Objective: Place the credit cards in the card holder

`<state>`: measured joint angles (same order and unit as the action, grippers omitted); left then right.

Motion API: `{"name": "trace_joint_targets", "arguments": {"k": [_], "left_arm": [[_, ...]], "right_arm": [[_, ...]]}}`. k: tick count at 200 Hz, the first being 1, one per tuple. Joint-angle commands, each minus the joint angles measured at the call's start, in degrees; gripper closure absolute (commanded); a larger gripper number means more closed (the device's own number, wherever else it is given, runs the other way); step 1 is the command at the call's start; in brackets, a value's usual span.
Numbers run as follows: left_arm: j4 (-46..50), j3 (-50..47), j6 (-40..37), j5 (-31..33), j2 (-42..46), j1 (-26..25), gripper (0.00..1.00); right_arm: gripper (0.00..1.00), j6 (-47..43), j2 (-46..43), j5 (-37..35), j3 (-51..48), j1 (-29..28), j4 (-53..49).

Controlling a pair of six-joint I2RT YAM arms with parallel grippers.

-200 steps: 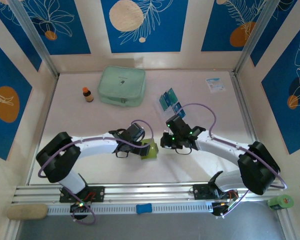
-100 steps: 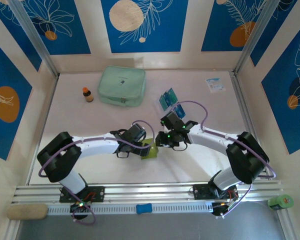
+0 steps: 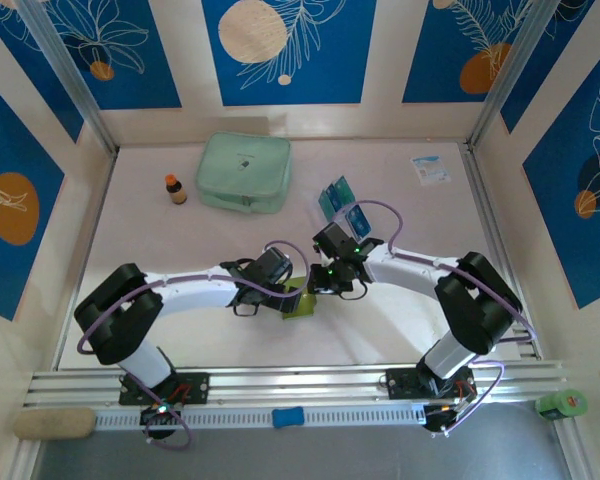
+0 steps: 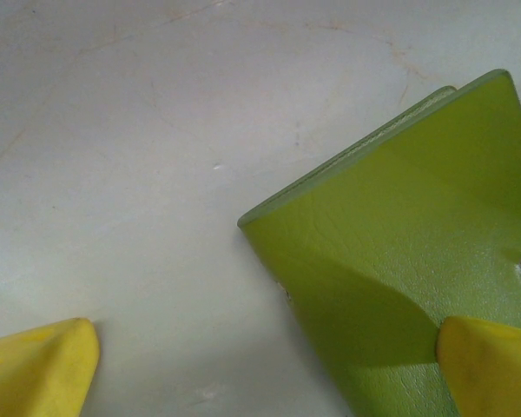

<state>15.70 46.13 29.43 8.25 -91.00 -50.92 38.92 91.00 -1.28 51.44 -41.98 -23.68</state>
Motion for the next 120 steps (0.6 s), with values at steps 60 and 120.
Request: {"name": "trace_joint_targets", "arguments": {"k": [60,120], "left_arm": [[3.6,-1.7,-1.6,2.7,-3.0,-0.3,0.00],[3.5,-1.9,-1.6,2.7,-3.1,-0.4,0.00]], "right_arm": [[0.86,-1.0,0.0,0.0,0.9,1.4,-1.2],[0.86,-0.9,-0.9,0.0,0.6,1.8,-1.1]]}}
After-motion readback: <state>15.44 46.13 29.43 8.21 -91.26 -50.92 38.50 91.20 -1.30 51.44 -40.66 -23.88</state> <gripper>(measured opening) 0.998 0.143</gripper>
